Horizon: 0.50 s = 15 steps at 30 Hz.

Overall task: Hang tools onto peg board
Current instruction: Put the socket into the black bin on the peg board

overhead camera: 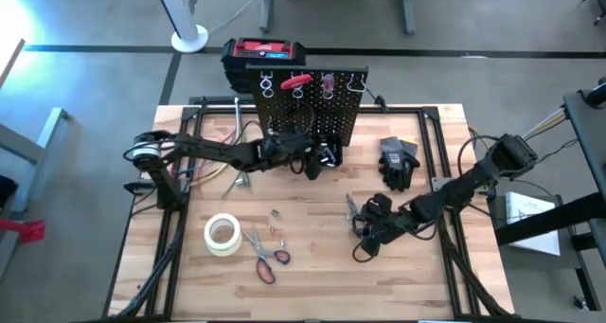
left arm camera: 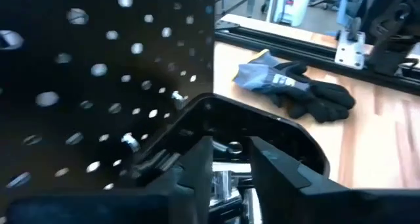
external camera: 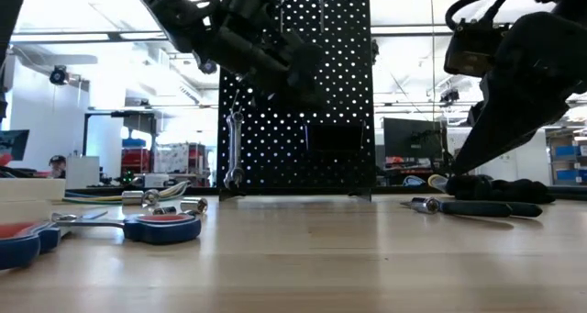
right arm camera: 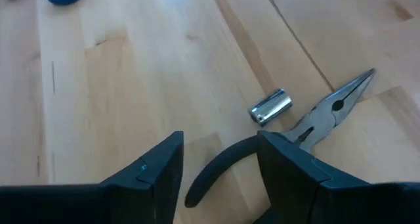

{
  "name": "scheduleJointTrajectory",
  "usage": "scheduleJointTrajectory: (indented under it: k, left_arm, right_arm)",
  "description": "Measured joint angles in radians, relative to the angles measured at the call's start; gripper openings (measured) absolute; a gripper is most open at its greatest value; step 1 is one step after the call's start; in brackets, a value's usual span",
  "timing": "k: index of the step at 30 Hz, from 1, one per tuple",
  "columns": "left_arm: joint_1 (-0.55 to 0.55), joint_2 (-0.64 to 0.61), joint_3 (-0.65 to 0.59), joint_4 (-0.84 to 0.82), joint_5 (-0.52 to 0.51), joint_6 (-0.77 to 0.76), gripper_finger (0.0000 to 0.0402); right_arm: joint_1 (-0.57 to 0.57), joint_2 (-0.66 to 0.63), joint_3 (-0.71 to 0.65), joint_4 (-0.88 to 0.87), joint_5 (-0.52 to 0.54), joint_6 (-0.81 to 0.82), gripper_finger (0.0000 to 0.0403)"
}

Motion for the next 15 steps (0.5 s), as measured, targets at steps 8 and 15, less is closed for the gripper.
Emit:
scheduleJointTrajectory:
  k: [8,15]
  left_arm:
    - [-0.013,-0.105,-0.043,-0.095,-0.014,-0.011,0.0183]
    - [-0.078,-0.304,-0.237,-0.004,-0.015,-0.056,0.0204]
  right_arm:
    - [0.006,0.000,0.000,0.000,0.054,0.058,0.0202]
    - [0.006,0.000,0.000,0.000,0.077,0.145,0.0197]
